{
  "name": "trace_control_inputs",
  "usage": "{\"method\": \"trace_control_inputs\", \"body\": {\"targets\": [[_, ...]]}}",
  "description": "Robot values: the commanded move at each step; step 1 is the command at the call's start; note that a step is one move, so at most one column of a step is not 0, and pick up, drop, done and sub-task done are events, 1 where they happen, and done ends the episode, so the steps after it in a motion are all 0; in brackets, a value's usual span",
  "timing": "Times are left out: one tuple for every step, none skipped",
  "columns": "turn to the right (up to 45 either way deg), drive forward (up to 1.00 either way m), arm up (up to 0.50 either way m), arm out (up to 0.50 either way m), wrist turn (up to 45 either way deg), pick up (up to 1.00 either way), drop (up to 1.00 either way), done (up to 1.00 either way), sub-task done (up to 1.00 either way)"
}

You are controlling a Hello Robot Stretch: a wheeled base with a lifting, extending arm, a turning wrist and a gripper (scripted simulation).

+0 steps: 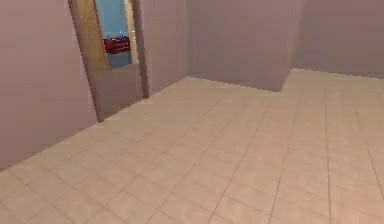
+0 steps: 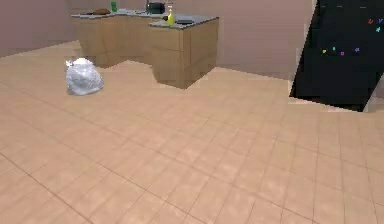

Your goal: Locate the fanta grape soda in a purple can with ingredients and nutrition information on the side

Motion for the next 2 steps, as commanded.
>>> {"method": "trace_control_inputs", "body": {"targets": [[-15.0,0.00,0.00,0.00,0.0,0.00,0.00,0.00,0.00],[0.0,1.00,0.00,0.00,0.0,0.00,0.00,0.00,0.00]]}}
